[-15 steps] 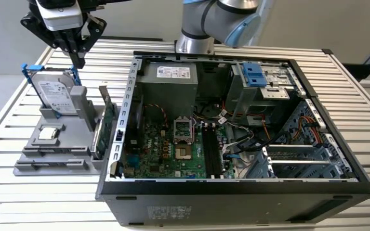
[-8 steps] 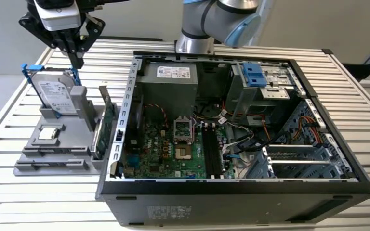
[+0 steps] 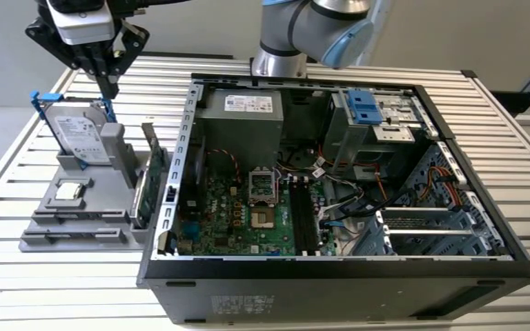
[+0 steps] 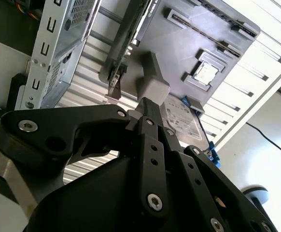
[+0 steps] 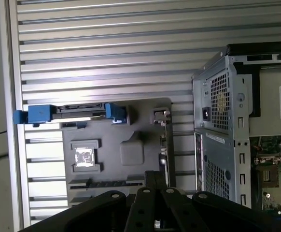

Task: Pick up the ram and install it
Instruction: 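Reach for the ram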

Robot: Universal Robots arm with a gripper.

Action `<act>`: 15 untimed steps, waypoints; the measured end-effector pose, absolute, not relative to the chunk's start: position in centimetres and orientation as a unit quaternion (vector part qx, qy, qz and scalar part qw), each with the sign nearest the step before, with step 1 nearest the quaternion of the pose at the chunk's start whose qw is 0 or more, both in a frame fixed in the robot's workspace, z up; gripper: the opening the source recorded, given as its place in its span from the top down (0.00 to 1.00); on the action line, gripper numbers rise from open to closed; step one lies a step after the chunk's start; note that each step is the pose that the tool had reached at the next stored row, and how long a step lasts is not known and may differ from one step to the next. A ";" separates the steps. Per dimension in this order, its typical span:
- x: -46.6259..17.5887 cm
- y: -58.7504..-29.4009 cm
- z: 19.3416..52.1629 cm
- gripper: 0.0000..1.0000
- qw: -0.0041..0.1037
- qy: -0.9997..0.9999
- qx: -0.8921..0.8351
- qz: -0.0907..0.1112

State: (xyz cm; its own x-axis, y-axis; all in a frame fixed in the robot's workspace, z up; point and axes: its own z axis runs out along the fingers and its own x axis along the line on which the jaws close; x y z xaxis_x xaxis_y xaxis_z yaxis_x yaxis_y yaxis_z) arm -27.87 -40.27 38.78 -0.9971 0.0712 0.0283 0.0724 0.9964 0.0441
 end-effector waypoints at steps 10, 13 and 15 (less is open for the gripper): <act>-28.4 -40.3 38.7 1.00 0.014 -0.999 -0.036 -0.022; -28.7 -40.3 38.7 1.00 0.014 -0.999 -0.036 -0.022; -28.9 -40.3 38.7 1.00 0.014 -0.999 -0.036 -0.022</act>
